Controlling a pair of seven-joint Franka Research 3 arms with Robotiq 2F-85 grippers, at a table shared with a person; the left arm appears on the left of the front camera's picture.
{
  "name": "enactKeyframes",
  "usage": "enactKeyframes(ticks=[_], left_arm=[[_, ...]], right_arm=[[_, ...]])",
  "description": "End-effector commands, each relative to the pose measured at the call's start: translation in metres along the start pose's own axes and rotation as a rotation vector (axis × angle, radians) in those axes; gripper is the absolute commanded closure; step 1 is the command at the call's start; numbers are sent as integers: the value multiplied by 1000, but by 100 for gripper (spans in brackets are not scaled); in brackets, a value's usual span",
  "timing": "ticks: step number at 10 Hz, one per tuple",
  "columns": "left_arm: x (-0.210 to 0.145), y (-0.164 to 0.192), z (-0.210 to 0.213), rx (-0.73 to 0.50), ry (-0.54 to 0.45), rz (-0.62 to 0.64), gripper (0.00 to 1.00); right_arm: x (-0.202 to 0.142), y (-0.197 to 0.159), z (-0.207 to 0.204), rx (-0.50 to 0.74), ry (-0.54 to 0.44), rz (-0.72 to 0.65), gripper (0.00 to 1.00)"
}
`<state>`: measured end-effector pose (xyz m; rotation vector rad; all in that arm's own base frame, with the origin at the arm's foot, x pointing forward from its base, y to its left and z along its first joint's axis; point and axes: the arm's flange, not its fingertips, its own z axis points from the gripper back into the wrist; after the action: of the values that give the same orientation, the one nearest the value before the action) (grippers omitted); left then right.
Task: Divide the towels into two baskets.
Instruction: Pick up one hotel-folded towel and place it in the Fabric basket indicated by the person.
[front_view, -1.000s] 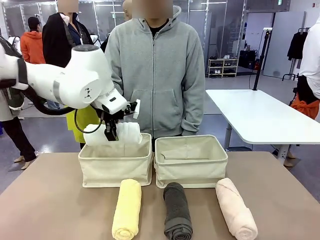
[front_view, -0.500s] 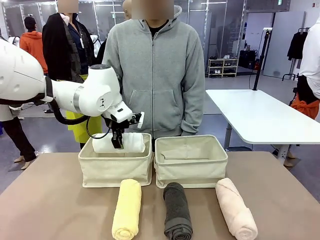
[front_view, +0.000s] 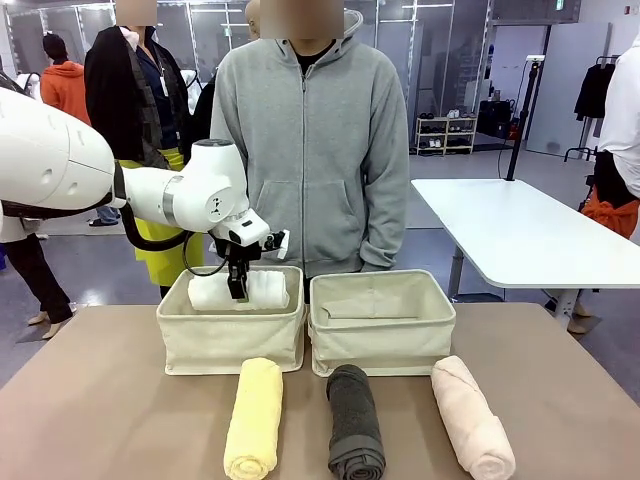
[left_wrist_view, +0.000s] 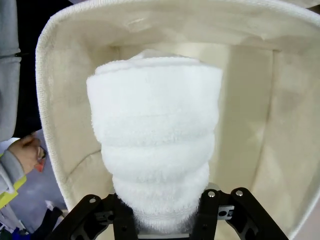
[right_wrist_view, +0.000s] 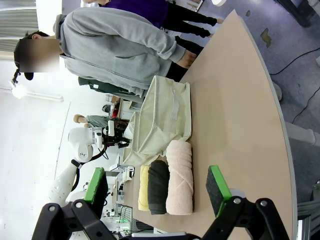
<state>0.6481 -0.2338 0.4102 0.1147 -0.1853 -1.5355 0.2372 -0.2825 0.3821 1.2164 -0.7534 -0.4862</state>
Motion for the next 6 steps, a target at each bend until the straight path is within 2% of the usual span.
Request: enactKeyframes(ticks=[1,2,3,6], left_arm=[[7,7,-1,-27,34,31,32],[8,6,-2,-29,42,31,7],[9,5,2,-22,43,31,0],[9,-5,11,9,34,59,0]], right_arm=[[0,4,2,13,-12,-5,0],[0,4,2,13,-12,-5,0],[0,4,2,13,-12,-5,0],[0,4,2,13,-12,-5,0]])
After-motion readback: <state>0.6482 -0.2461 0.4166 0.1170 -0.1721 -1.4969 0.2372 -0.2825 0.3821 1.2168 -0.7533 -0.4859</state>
